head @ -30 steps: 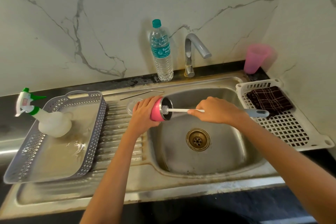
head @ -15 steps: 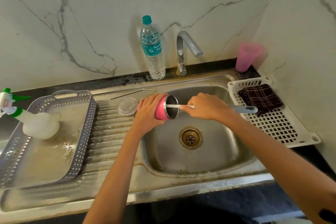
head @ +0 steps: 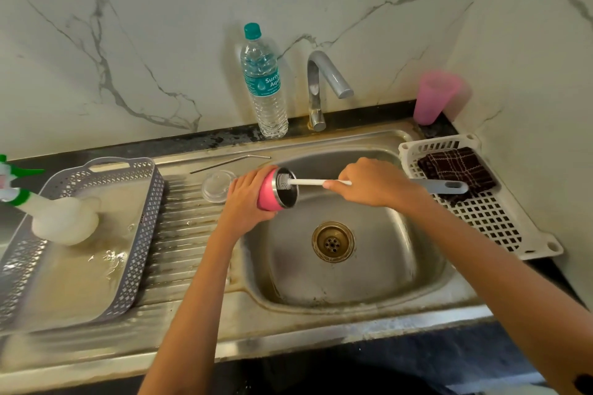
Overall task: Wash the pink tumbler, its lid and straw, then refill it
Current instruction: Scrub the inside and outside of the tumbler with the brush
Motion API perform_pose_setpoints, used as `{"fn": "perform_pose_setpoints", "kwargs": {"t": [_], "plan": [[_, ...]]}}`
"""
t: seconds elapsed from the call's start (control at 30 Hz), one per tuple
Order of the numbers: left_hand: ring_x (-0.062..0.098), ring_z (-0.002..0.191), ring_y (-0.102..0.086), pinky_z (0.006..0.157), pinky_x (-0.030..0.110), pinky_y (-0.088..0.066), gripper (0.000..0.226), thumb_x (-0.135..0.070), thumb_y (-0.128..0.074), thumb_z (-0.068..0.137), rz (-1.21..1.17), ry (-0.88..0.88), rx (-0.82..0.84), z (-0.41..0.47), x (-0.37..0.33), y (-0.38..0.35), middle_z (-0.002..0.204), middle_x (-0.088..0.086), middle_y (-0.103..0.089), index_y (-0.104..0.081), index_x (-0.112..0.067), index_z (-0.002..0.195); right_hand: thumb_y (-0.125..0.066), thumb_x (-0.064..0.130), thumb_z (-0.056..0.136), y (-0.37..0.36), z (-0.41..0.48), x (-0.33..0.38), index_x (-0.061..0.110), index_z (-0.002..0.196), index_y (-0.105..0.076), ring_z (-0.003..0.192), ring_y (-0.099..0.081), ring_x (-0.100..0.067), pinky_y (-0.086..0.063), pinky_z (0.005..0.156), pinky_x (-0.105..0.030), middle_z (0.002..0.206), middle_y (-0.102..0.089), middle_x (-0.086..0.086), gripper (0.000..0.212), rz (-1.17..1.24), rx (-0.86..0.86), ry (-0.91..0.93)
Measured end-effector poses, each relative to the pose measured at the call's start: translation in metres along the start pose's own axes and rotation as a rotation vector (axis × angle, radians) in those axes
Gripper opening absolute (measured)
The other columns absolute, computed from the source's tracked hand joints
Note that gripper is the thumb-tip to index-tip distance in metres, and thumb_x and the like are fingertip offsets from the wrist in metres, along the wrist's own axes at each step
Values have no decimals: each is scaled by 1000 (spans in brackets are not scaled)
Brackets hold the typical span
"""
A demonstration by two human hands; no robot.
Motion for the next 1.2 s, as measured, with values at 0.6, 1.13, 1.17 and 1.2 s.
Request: {"fn": "perform_pose_setpoints", "kwargs": {"t": [0.6,1.13,1.17,1.2], "plan": [[23,132,-42,111,50,-33,96,-32,-82,63,-5,-133,27,11,-30,-5,144,-1,-45,-34,-27,146,-34,59,97,-4,16,6,17,70,-57,66,-55,-19,-38,61,-31,69,-56,-2,55,-126,-50,-17],[21,126,-45,108,47,-36,96,-30,-87,60,-24,-103,-42,9,-17,18,139,0,-48,-40,-24,143,-32,55,99,1,2,9,16,76,-56,69,-55,-22,-47,66,-34,69,-53,-1,51,-200,-65,-21],[19,126,-44,107,45,-37,96,-31,-86,61,-57,-109,-27,9,-24,15,139,-2,-47,-38,-26,144,-31,55,99,-3,6,16,16,83,-60,71,-55,-23,-45,65,-34,72,-54,-3,51,-213,-65,-11],[16,125,-43,106,40,-38,95,-29,-87,62,-126,-88,-17,10,-27,10,138,-5,-46,-37,-28,143,-31,55,99,-8,9,22,15,89,-63,73,-55,-25,-44,65,-34,75,-54,-3,52,-211,-64,-1]]}}
Point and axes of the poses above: each hand's wrist, its own z-axis towards the middle knuckle, its own y-axis out of the back of the hand, x = y × z, the point moved 4 cm from there along z, towards the middle knuckle
